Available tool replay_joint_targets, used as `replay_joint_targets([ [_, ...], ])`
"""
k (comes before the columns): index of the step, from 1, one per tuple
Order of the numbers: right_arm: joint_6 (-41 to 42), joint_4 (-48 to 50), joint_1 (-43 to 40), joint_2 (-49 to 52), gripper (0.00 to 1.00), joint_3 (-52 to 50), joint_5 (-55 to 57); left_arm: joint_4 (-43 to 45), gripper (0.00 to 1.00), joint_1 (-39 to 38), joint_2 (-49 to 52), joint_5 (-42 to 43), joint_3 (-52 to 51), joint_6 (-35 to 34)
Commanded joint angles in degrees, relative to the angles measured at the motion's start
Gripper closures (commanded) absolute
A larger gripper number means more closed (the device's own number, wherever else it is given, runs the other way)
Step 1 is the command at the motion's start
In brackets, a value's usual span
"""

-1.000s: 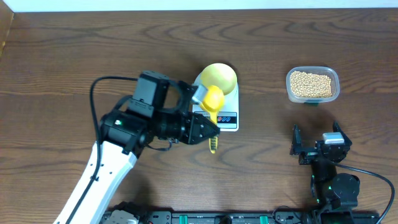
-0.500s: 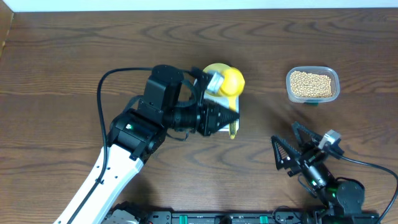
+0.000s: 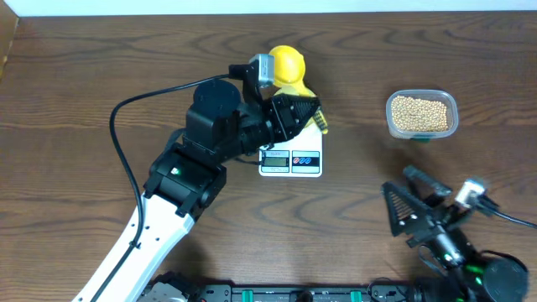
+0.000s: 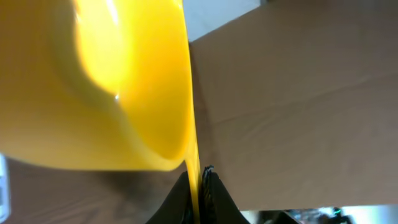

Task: Scoop item into bowl and weigh 50g on scale
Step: 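Carry the scoop rightward over the scale toward the soybean tub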

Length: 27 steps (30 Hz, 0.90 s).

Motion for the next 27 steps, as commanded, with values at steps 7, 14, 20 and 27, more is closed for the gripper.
replay_joint_targets([
  [7, 5.1, 5.6, 0.0, 0.7, 0.01, 2.9, 2.5, 7.0, 0.93, -7.3, 0.0, -5.0, 0.0, -8.6],
  [14, 31.6, 5.0, 0.0, 1.9, 0.09, 2.9, 5.3, 7.5, 0.93, -12.0, 0.3, -12.1, 0.0, -8.6],
  [20, 46.2, 6.0, 0.0, 3.0, 0.22, 2.9, 1.8, 7.9, 0.93, -14.6, 1.3, -18.1, 0.0, -8.0],
  [27, 48.7, 11.4, 0.0, 3.1, 0.23, 2.9, 0.4, 10.7, 0.93, -18.0, 2.9, -18.1, 0.0, -8.5],
])
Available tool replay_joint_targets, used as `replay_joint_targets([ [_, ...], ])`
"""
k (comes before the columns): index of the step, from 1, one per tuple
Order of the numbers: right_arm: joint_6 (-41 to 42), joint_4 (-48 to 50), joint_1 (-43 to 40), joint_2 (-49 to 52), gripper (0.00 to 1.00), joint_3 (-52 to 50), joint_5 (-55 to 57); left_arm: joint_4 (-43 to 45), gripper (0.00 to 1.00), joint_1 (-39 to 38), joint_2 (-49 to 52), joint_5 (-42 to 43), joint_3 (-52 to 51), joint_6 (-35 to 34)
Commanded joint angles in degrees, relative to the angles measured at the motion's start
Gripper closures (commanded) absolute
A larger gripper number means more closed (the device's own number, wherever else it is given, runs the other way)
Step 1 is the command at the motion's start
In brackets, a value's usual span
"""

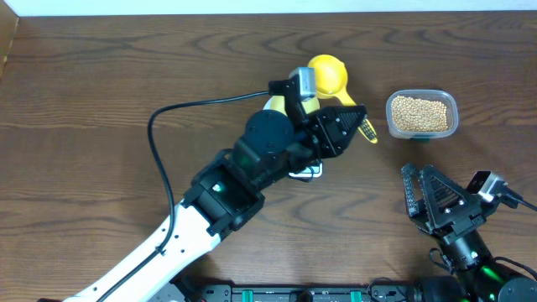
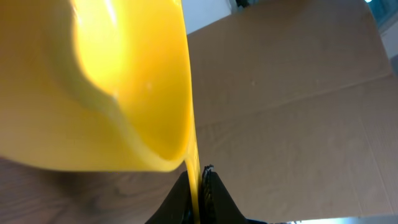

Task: Scoop item into bowl and weigh 50g on scale
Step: 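Carry the scoop rightward over the scale toward the soybean tub, then move the right gripper to the scoop handle and close on it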

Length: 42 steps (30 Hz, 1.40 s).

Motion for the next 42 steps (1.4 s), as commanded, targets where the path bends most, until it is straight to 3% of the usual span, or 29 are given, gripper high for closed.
replay_joint_targets([
  [1, 5.2, -0.1, 0.0, 0.1, 0.23, 0.4, -1.1, 1.4, 0.93, -2.4, 0.7, -1.3, 0.0, -0.2],
  [9, 12.4, 0.0, 0.0, 0.1, 0.30, 0.4, -2.4, 3.3, 0.93, -6.8, 0.8, -1.3, 0.0, -3.1],
  [28, 13.1, 1.5, 0.0, 0.1, 0.63, 0.4, -4.4, 2.2, 0.93, -11.1, 1.0, -2.2, -0.1, -3.1],
  [42, 13.1, 1.5, 0.0, 0.1, 0.71, 0.4, -4.4, -0.2, 0.93, -12.1, 1.0, -2.2, -0.1, -3.1],
])
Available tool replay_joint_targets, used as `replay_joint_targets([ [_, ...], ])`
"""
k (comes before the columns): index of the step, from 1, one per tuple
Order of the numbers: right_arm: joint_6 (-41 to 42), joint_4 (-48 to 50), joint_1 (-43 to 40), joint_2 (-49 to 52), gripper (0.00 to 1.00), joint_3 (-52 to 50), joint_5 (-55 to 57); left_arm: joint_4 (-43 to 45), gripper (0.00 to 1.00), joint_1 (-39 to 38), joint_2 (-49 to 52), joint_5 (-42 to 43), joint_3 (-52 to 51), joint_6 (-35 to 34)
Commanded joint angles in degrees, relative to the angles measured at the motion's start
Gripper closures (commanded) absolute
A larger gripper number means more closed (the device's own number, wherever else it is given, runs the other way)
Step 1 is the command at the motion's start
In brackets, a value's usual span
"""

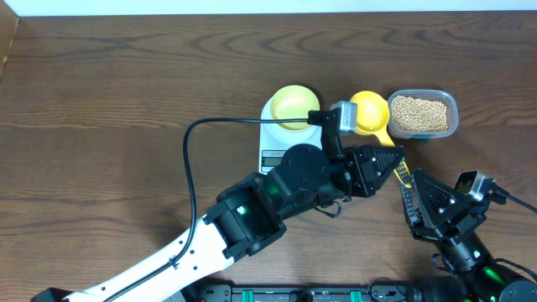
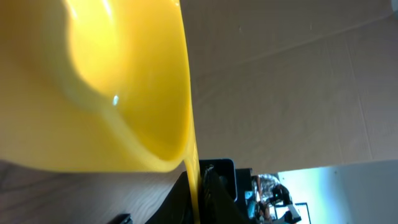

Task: Scoop item into bowl and weigh 50g on scale
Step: 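Move the right gripper to the scoop handle and close on it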

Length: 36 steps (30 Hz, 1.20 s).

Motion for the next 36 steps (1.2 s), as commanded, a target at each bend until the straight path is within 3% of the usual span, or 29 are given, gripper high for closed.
replay_joint_targets([
  [1, -0.1, 0.2, 0.0, 0.1, 0.71, 0.4, -0.3, 0.0, 0.93, -0.5, 0.3, -0.4, -0.1, -0.2],
  [12, -0.1, 0.2, 0.0, 0.1, 0.76, 0.4, -0.8, 0.0, 0.92, -0.7, 0.3, -0.3, -0.1, -0.3],
  [17, -0.1, 0.2, 0.0, 0.1, 0.84, 0.4, -0.8, 0.0, 0.93, -0.7, 0.3, -0.3, -0.1, -0.3],
  [22, -0.1, 0.2, 0.0, 0.1, 0.99, 0.4, -0.8, 0.0, 0.92, -0.7, 0.3, -0.3, -0.1, -0.3],
  [25, -0.1, 0.2, 0.0, 0.1, 0.99, 0.4, -0.8, 0.0, 0.92, -0.7, 0.3, -0.3, -0.1, -0.2],
  [27, -0.3, 0.2, 0.0, 0.1, 0.98, 0.4, -0.8, 0.0, 0.78, -0.7, 0.3, -0.4, -0.1, -0.2],
  [31, -2.9, -0.3, 0.0, 0.1, 0.98, 0.4, -0.5, 0.0, 0.36, -0.6, 0.3, -0.6, -0.1, 1.0],
  [33, -3.0, -1.3, 0.0, 0.1, 0.99, 0.4, -0.5, 0.0, 0.26, -0.6, 0.3, -1.2, -0.1, 3.2],
  [36, -3.5, -2.5, 0.0, 0.1, 0.99, 0.4, -0.4, 0.0, 0.23, -0.5, 0.3, -2.9, -0.1, 5.9],
])
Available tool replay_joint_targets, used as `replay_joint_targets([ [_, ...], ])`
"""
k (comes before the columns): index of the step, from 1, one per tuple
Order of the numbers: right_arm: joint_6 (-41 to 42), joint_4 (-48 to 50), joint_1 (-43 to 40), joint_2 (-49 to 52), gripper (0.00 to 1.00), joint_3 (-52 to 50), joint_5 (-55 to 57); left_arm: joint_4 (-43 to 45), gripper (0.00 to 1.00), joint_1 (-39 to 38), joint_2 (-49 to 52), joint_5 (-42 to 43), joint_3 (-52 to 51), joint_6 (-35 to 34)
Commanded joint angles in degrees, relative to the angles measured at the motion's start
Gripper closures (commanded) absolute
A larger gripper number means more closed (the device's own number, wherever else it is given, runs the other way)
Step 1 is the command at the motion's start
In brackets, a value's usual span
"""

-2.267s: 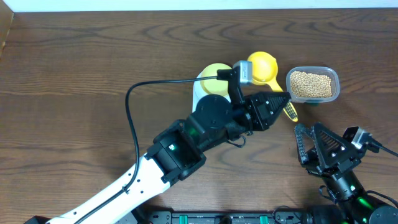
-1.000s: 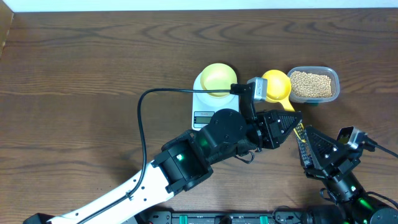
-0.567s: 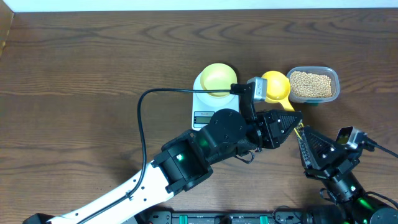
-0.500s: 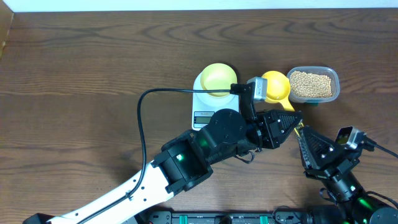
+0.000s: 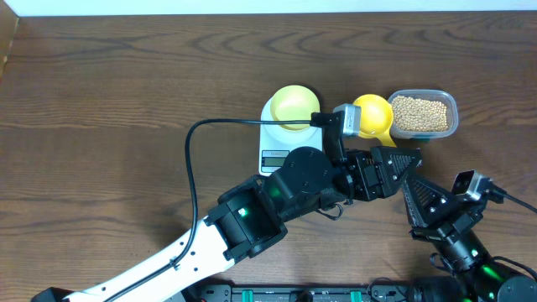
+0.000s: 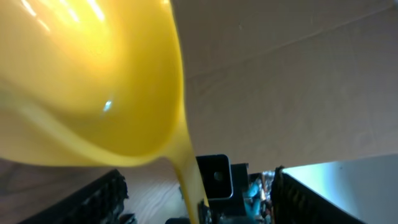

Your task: Scoop item into bowl and weigh 50g on scale

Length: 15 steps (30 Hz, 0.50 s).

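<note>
A yellow bowl (image 5: 291, 106) stands on the white scale (image 5: 270, 156). The yellow scoop (image 5: 372, 115) hangs just left of the clear tub of beans (image 5: 422, 112), its cup looking empty. In the left wrist view the scoop (image 6: 87, 81) fills the top, and its handle runs down between wide-apart jaws. My left gripper (image 5: 401, 170) (image 6: 199, 196) is open around the handle without pressing it. My right gripper (image 5: 409, 181) has its tips together at the handle's end and appears shut on it.
The left arm lies across the table from the lower left, its black cable looping near the scale. The right arm's base sits at the lower right edge. Bare brown wood lies to the left and at the back.
My left jaws, which were pinched on the scoop handle, now stand wide apart. The scoop has barely shifted beside the tub. The right gripper's tips have come in to the handle's end.
First my left gripper held the scoop over the scale, with the right gripper wide open at the lower right. Then the scoop was between scale and tub. Later it was beside the tub, the right gripper close below. Now the left has let go.
</note>
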Motion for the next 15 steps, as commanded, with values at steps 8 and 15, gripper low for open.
replay_joint_targets([
  [8, -2.6, -0.7, 0.0, 0.0, 0.98, 0.5, 0.4, -0.5, 0.32, 0.2, 0.3, -7.3, -0.1, 4.0],
  [15, -2.2, -0.7, 0.0, 0.0, 0.98, 0.5, 0.8, -0.5, 0.58, 2.4, 0.3, -7.3, -0.1, 3.9],
])
